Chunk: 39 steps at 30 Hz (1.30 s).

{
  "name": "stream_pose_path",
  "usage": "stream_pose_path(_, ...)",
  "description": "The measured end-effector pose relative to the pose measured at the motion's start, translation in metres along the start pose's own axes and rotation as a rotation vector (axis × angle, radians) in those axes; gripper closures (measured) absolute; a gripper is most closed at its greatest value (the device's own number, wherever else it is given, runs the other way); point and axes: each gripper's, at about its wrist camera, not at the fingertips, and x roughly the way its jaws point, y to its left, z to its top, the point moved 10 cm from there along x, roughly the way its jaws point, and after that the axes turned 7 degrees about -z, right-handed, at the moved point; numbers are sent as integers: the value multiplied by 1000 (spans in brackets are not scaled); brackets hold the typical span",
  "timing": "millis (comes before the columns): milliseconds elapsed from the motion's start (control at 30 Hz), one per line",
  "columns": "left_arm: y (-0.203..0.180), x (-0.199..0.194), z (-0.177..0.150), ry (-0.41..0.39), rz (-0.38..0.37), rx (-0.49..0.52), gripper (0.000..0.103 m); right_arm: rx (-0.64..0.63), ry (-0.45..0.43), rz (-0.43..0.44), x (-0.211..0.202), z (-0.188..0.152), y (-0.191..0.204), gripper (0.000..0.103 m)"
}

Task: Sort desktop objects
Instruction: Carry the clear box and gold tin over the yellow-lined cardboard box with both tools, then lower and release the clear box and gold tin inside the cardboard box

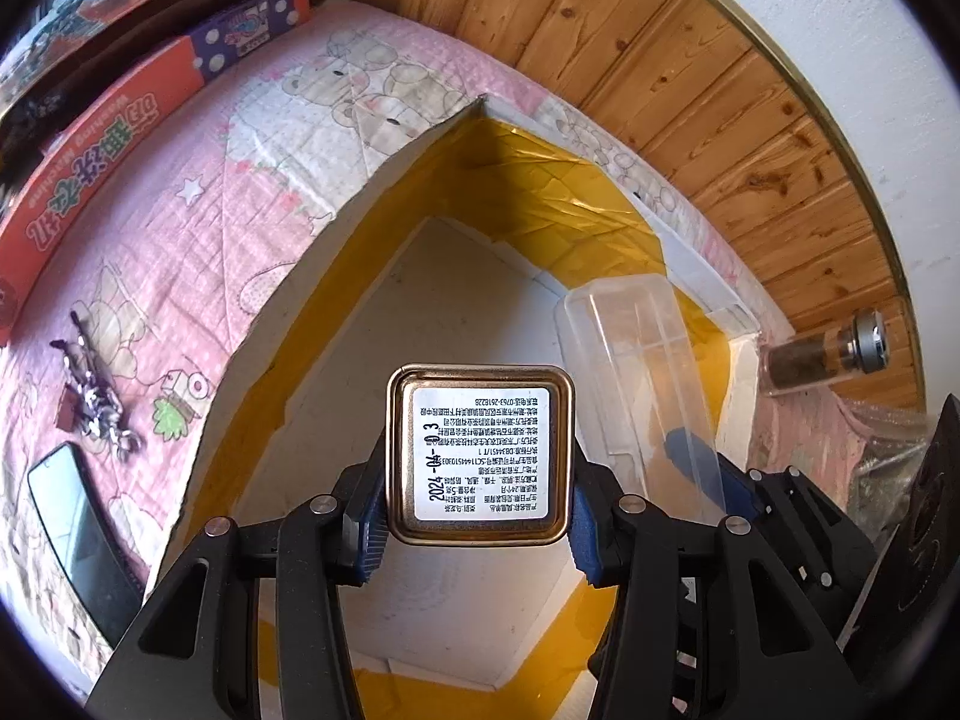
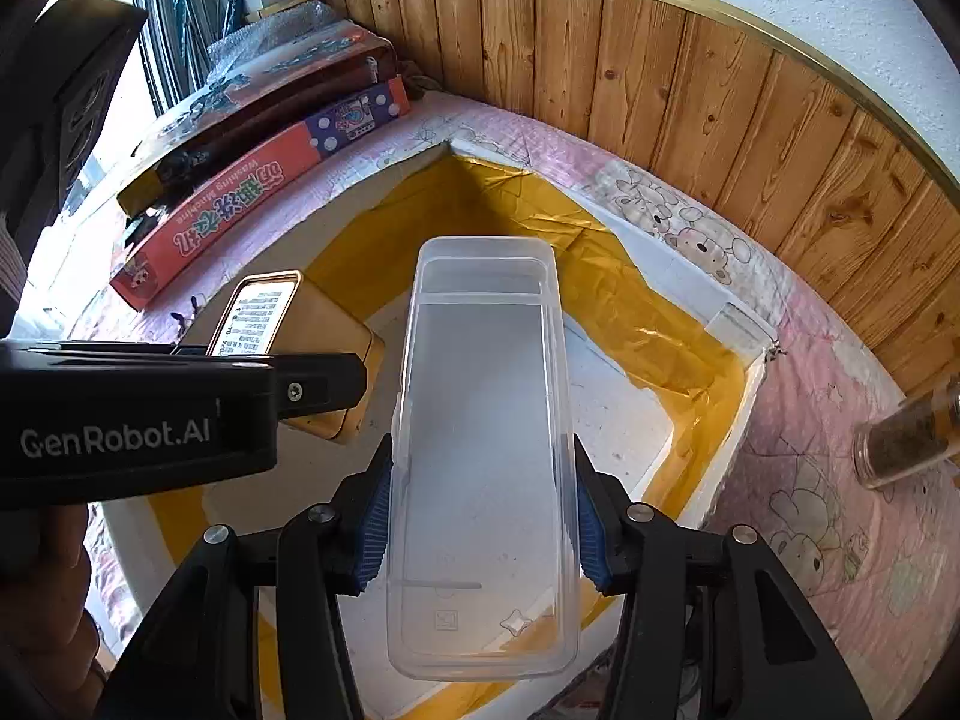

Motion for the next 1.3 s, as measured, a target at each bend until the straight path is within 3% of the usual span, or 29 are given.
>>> stream_pose_path(367, 10, 54, 31, 78, 74, 21, 53, -129, 116, -83, 53, 17, -16, 51)
stream_pose_path(600, 19, 80, 42, 98, 106, 36, 52, -142, 171, -79, 73, 24, -24, 50)
stream_pose_path(700, 17, 84, 44, 99, 93, 47, 51, -137, 184, -83, 73, 22, -25, 42)
stream_pose_path(767, 14, 83, 44, 103, 88, 59, 51, -120, 180, -85, 70, 23, -29, 33)
stream_pose_path(933, 9, 66, 45, 85, 57, 59, 50, -84, 168, -82, 58, 23, -34, 30)
stream_pose_path(1300, 0, 13, 27, 15, 94, 136, 50, 33, 128, -9, 17, 7, -31, 29)
